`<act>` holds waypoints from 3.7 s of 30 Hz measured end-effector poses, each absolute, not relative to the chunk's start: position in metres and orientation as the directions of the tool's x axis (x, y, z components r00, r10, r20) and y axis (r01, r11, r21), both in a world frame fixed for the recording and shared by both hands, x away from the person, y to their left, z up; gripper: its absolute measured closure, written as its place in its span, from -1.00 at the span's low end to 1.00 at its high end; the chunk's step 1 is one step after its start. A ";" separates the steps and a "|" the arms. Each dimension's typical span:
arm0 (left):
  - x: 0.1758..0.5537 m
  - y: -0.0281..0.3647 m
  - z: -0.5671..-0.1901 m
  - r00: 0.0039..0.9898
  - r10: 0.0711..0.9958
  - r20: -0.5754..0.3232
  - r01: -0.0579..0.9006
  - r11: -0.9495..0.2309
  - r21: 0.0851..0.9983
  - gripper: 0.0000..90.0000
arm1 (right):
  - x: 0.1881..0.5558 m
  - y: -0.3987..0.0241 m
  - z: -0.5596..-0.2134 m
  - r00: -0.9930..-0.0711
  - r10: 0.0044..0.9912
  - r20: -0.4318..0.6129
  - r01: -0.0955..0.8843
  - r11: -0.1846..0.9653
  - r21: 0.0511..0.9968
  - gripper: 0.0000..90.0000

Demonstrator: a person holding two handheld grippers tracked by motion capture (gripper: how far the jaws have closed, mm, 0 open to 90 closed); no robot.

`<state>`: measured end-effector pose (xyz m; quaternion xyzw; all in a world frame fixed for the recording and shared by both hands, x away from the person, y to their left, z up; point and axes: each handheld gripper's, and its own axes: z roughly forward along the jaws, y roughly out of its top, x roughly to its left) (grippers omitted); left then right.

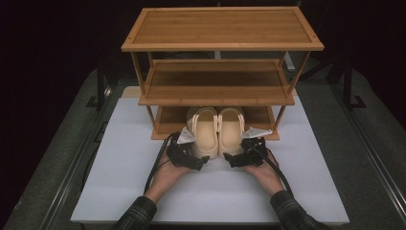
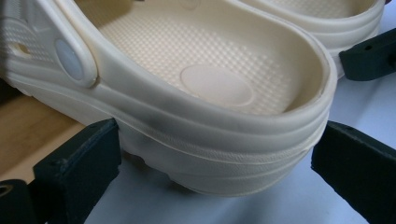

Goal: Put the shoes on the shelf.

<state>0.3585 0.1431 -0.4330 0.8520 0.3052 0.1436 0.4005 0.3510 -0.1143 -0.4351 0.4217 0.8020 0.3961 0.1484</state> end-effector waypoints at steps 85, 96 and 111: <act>0.311 0.275 -0.410 0.739 0.673 0.011 0.425 -0.479 0.768 -0.96 | 0.307 -0.227 -0.424 -0.550 0.829 0.101 0.530 0.253 0.810 -1.00; 0.282 0.302 -0.420 0.728 0.684 0.043 0.453 -0.527 0.719 -0.96 | 0.283 -0.252 -0.434 -0.521 0.850 0.082 0.563 0.269 0.782 -1.00; 0.265 0.343 -0.450 0.678 0.735 0.011 0.528 -0.498 0.688 -0.98 | 0.257 -0.285 -0.458 -0.486 0.874 0.017 0.643 0.344 0.684 -1.00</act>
